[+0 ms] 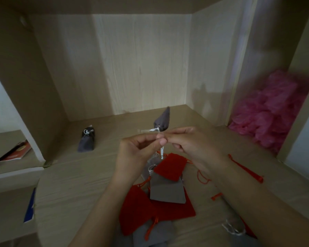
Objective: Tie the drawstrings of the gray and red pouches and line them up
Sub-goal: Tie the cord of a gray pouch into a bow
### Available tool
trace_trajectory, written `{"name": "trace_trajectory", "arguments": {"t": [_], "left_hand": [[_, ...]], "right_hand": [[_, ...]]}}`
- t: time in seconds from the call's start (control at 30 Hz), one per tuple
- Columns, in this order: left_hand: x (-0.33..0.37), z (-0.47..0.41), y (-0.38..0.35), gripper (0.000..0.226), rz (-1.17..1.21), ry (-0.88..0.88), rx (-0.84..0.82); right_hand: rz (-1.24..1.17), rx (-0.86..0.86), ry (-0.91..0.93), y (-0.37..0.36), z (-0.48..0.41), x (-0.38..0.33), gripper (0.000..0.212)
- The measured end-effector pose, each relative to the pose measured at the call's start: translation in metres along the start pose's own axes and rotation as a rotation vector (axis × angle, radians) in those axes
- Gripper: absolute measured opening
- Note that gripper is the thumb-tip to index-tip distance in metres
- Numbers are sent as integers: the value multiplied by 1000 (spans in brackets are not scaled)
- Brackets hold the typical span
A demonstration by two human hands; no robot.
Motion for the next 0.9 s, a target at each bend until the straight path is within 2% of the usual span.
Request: {"name": "trace_trajectory", "arguments": {"t": [0.13, 0.2, 0.27, 0.37, 0.43, 0.5, 0.6, 0.7, 0.9], "left_hand": [[-5, -2, 1, 22, 35, 75, -31], [-7, -3, 3, 12, 31, 93, -34], [-8, -4, 1, 7, 11, 100, -73], [-9, -2, -6, 11, -20, 119, -181], [-8, 1, -12, 14, -63, 113, -252], [-5, 3, -14, 15, -100, 79, -286], [-2, 3, -13, 13, -96, 52, -284], [-1, 3, -9, 15, -95, 28, -281], [-5, 5, -9, 14, -143, 92, -377]], "right_hand": [[3, -78, 19, -6, 1, -6, 18], [246, -72, 144, 8, -3, -22, 15], [531, -78, 347, 20, -5, -48, 4], [725, -386, 490, 1, 4, -53, 49], [750, -578, 431, -11, 12, -45, 58], [638, -657, 300, -12, 14, -35, 54], [438, -663, 174, -14, 12, -20, 50], [361, -681, 127, -20, 12, -9, 45], [521, -568, 185, -5, 0, -13, 15]]}}
Point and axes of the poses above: each hand's wrist, its own z-axis away from the middle knuckle, its own y-axis out of the back of the hand, x = y × z, the point moved 9 cm from there along -z, towards the middle knuckle, and after that the axes turned 11 degrees about y, right-handed, at the moved point
